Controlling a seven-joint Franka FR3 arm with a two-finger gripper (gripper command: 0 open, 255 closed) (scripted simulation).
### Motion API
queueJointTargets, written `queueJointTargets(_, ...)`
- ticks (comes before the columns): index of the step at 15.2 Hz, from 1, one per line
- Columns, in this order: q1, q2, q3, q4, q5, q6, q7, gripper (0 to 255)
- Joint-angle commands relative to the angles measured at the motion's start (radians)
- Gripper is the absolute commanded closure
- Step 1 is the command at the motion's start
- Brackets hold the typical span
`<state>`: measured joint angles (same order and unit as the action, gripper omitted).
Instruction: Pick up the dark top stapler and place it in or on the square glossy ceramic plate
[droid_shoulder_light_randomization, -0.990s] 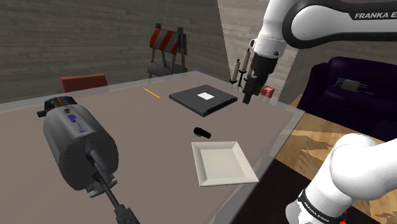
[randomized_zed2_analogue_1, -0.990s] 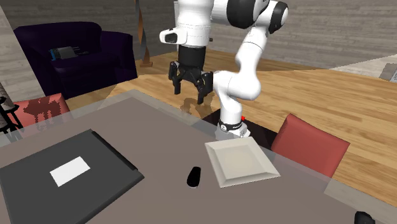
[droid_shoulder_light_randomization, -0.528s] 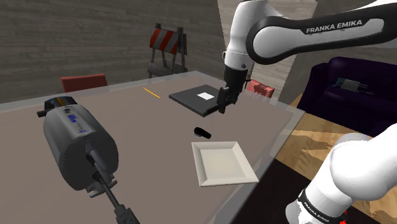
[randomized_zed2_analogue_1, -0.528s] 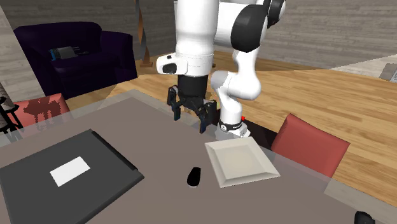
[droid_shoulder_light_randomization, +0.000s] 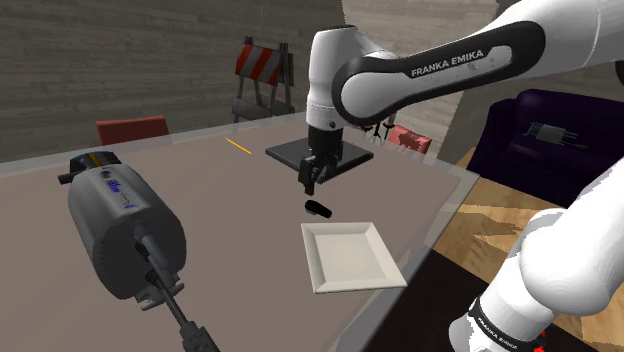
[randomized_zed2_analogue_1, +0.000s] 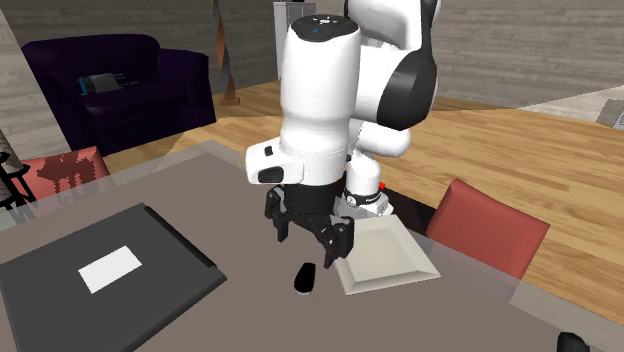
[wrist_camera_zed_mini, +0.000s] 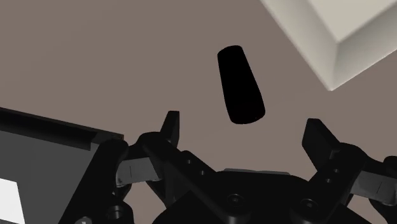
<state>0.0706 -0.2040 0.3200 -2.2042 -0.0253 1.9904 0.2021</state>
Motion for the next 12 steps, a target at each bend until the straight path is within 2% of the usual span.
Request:
queueJointTargets(1,0.002,0.026,0.007,0.000,-0.007,0.022,0.011,0)
queueJointTargets(7,-0.002,0.057,0.009,-0.060,-0.020,0.112,0.020,0)
queueJointTargets(12,-0.002,0.057,0.009,-0.060,-0.020,0.112,0.020,0)
